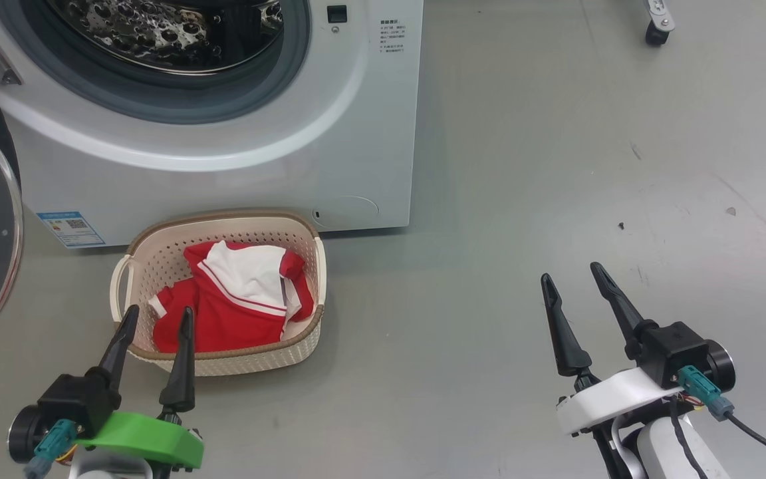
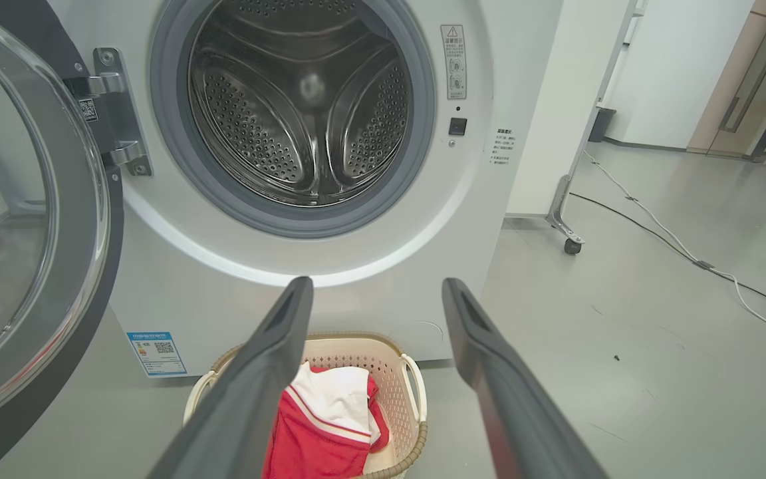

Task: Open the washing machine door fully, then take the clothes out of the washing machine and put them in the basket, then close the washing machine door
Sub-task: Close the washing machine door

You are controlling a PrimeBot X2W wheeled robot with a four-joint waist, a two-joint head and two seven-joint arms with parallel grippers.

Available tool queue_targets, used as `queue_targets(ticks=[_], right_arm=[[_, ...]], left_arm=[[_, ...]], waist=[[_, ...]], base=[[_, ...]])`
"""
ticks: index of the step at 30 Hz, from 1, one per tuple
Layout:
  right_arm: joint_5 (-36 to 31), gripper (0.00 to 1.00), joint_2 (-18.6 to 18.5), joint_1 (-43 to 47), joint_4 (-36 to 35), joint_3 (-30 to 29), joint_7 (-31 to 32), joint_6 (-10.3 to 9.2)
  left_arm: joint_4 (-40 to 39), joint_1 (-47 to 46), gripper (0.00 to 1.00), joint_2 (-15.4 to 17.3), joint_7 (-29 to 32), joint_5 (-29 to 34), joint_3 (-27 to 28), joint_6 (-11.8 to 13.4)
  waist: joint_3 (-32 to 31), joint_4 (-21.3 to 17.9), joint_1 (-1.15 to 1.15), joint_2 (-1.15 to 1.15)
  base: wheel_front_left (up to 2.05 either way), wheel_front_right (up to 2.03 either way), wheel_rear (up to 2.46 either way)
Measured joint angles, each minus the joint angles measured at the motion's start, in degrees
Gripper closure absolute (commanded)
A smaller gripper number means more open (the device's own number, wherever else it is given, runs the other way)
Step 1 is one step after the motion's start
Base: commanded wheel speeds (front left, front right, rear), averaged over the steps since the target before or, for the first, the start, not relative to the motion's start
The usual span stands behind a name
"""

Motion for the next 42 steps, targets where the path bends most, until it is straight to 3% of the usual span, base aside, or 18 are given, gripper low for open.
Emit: queue_targets(ticks=[21, 42], right_arm=[[0.02, 0.00, 0.01, 0.00, -0.77, -0.73, 0.00, -0.53], [-1.15, 0.00, 0.00, -0.29, -0.86, -0.53, 0.00, 1.02]], left_arm=[[0.21, -0.12, 0.00, -0.25, 0.00, 0.02, -1.62, -0.01], [1.29, -0.21, 0.00, -1.16, 0.00, 0.08, -0.59, 0.00]], waist=[[1.19, 2.22, 0.00, 0.00], [1.57, 15.51, 0.00, 0.00]], base=[[0.00, 0.00, 0.00], [0.00, 0.00, 0.00]])
